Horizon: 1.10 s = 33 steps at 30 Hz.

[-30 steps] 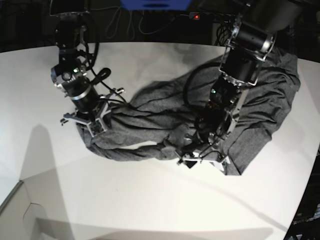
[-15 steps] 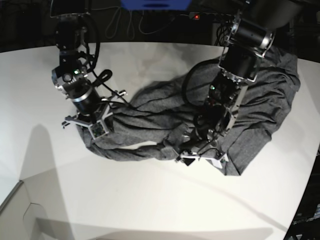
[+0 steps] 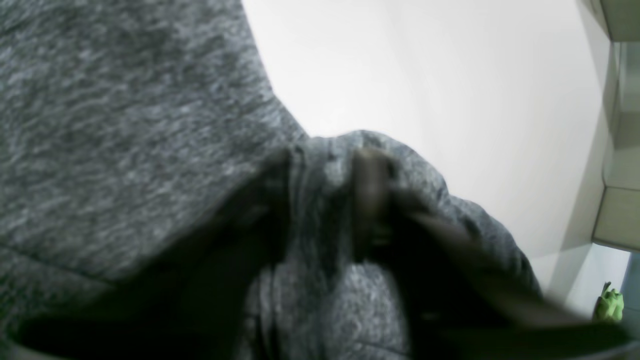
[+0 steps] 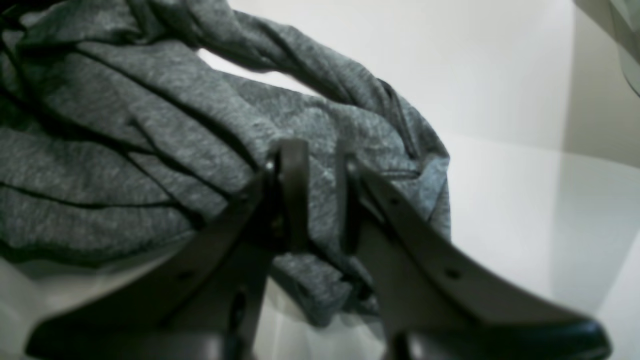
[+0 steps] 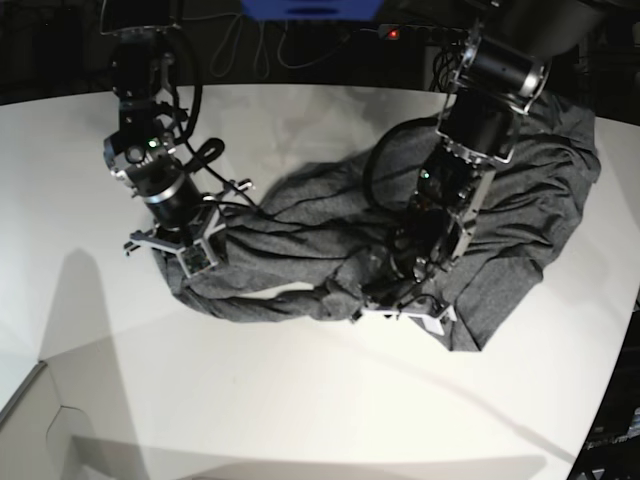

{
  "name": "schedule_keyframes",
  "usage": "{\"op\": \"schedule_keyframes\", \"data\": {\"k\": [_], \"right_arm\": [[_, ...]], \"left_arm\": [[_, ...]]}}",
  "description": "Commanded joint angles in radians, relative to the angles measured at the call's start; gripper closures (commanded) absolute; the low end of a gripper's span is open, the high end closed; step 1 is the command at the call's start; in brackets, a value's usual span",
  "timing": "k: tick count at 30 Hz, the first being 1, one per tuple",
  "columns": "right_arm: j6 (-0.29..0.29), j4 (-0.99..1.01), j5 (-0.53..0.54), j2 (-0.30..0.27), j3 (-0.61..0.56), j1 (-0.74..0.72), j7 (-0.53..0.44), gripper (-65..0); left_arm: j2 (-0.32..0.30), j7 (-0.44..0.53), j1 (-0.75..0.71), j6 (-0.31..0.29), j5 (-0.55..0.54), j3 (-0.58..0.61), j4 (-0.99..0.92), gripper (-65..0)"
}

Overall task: Layout the t-shirt on the table in an organized manner, then fold the t-shirt properly
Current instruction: 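Grasp the shirt middle with the left gripper beside the right gripper, then pull the grasped fabric with the left gripper away from the shirt and release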

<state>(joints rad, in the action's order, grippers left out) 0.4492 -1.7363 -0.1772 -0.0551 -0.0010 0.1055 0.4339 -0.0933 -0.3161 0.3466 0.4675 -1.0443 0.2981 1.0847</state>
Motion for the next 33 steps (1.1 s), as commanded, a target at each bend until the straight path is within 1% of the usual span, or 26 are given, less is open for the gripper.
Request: {"op": "schedule_keyframes", "data": {"k": [1,2,3,5,10,13,16,21,24,26,30,33], "right_arm": [[0.001,-0.015,0.009,-0.002,0.002,-0.013,-0.027,-10.6],[0.001,-0.015,0.009,-0.002,0.002,-0.013,-0.027,-10.6],[0.001,-0.014,0.009,-0.002,0.002,-0.013,-0.027,-10.6],[0.001,-0.014,0.009,-0.002,0.002,-0.013,-0.027,-10.6],[0.001,-0.014,0.009,-0.002,0.002,-0.007,-0.027,-10.6],[0.001,-0.014,0.009,-0.004,0.003,-0.003,-0.027,-10.6],[0.001,-0.015,0.009,-0.022,0.026,-0.002,-0.027,-10.5],[0.001,-0.021,0.009,-0.032,0.112,-0.007,-0.027,-10.5],[0.001,-0.021,0.009,-0.032,0.194,-0.007,-0.027,-10.5],[0.001,-0.021,0.009,-0.032,0.253,-0.007,-0.027,-10.6],[0.001,-0.021,0.009,-0.032,0.341,-0.005,-0.027,-10.6],[0.001,-0.021,0.009,-0.032,0.370,-0.002,-0.027,-10.6]], "left_arm": [[0.005,0.013,0.026,-0.005,-0.004,-0.003,0.019,-5.2],[0.005,0.013,0.026,-0.005,-0.006,-0.003,0.019,-0.7],[0.005,0.011,0.026,-0.005,-0.006,-0.003,0.019,0.0],[0.005,0.011,0.026,-0.005,-0.006,-0.003,0.019,-0.8],[0.004,0.011,0.039,-0.005,-0.006,-0.003,0.021,-0.1],[-0.004,0.004,0.075,-0.005,-0.004,-0.001,0.048,-0.1],[-0.023,0.001,0.125,-0.005,-0.004,0.002,0.087,-0.1],[-0.064,-0.102,0.227,-0.005,-0.004,0.075,0.162,-0.1],[-0.099,-0.179,0.273,-0.005,-0.004,0.154,0.231,-0.1],[-0.136,-0.232,0.292,-0.005,-0.004,0.227,0.294,-0.1],[-0.245,-0.348,0.305,-0.005,0.003,0.367,0.444,-0.1],[-0.329,-0.438,0.311,-0.005,0.094,0.462,0.507,-0.1]]}}
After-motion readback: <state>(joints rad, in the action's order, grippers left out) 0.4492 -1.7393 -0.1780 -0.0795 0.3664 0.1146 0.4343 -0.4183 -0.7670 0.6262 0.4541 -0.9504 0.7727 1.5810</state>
